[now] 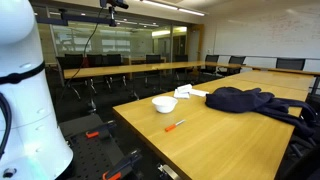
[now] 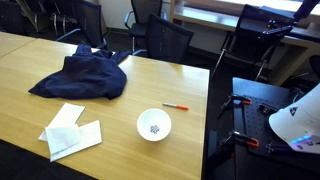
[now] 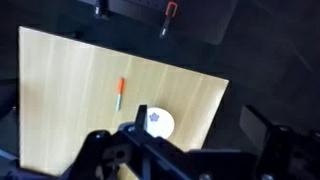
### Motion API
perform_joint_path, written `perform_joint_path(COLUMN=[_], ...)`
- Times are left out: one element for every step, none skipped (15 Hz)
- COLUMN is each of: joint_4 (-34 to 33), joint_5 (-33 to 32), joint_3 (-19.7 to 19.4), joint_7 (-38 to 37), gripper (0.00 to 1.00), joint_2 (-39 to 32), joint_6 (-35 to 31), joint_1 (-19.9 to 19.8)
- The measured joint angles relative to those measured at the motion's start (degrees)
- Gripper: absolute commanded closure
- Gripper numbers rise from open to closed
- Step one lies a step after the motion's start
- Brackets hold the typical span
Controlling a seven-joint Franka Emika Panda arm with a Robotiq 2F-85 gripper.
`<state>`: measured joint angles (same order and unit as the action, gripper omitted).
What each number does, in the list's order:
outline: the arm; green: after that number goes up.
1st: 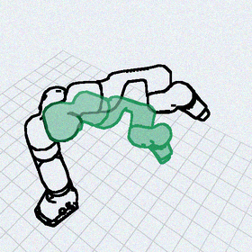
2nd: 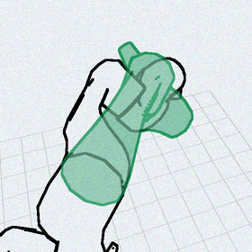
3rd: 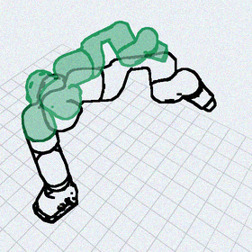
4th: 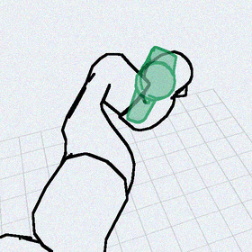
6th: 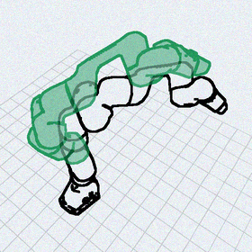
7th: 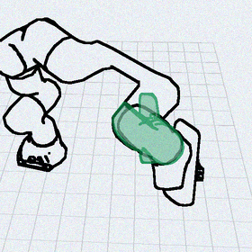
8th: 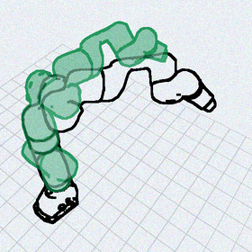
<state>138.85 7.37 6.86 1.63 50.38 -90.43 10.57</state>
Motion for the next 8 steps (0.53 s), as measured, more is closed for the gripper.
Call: perform_joint_path(joint_4=[0.0, 0.0, 0.0, 0.1, 0.5, 1.2, 2.5, 4.1], joint_5=[0.0, 0.0, 0.0, 0.0, 0.2, 0.6, 1.6, 2.6], joint_3=[0.0, 0.0, 0.0, 0.0, 0.0, 0.1, 0.4, 0.9], joint_7=[0.0, 0.0, 0.0, -0.1, -0.6, -1.8, -3.5, -5.0], gripper=[0.00, 0.00, 0.00, 0.00, 0.00, 0.00, 0.00, 0.00], joint_2=[0.0, 0.0, 0.0, 0.0, -0.2, -0.7, -1.8, -3.4], joint_6=[0.0, 0.0, 0.0, -0.5, -1.7, -4.4, -8.5, -13.5], joint_1=[0.0, 0.0, 0.0, -0.2, -0.5, -0.9, -1.4, -1.9])
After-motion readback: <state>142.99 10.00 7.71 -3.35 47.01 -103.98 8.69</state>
